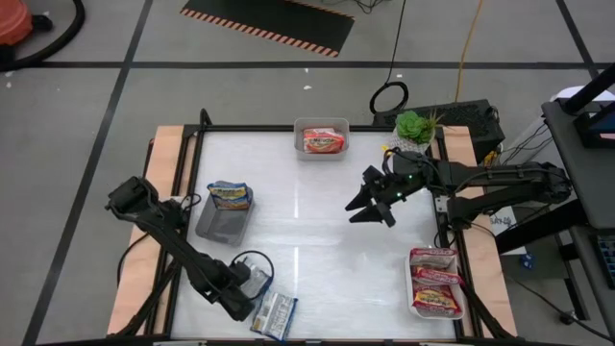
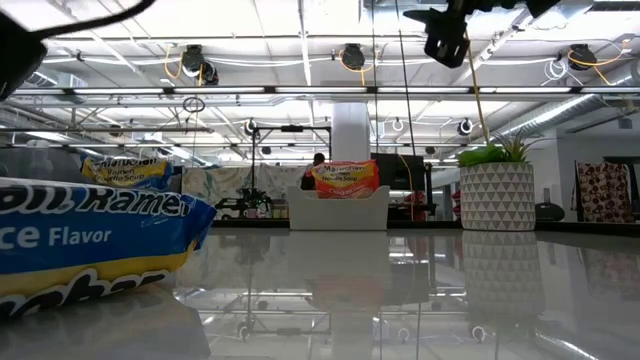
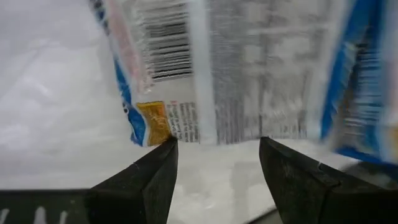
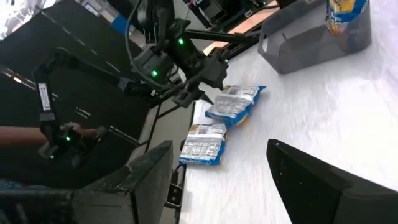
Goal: Sort Maruchan noodles
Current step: Put the left blue noodle pack into the black bin
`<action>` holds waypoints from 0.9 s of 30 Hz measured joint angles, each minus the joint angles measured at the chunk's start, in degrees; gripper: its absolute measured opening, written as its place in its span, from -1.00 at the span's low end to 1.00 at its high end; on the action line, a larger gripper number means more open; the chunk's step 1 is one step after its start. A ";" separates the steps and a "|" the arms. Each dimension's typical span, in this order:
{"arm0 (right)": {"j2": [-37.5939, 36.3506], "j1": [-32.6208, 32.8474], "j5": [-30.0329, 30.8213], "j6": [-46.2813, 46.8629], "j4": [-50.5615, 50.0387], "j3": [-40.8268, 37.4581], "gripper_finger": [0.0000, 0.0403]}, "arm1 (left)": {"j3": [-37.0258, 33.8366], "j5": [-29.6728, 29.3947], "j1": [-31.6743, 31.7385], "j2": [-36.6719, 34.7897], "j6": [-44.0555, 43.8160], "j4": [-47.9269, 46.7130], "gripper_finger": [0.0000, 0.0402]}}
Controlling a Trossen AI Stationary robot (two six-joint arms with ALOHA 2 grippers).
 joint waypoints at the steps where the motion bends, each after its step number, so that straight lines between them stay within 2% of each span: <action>1: 0.00 0.00 0.19 0.50 0.00 0.00 0.26 | 0.00 0.90 0.00 0.63 0.01 -0.63 0.14; 6: 0.00 0.49 4.04 3.06 0.02 0.00 0.26 | 0.00 2.05 -0.50 3.21 1.66 -0.39 0.14; 13: 0.00 1.89 7.81 6.30 0.44 0.00 0.26 | 0.00 9.03 -0.11 1.50 0.98 -0.78 0.14; 15: 0.00 2.26 9.29 6.23 0.46 0.00 0.26 | 0.02 7.24 -0.11 -0.79 0.16 -1.56 0.14; 19: 0.44 2.38 12.00 5.36 0.48 0.00 0.26 | 0.02 -0.12 -0.58 -4.54 1.71 -7.40 0.14; 23: 0.94 2.38 13.28 5.26 0.84 0.00 0.26 | 0.00 -3.55 -1.67 -5.04 8.52 -12.20 0.14; 27: 1.38 2.38 13.09 5.27 2.03 0.00 0.26 | 0.00 -5.24 -3.47 -4.29 16.59 -10.78 0.14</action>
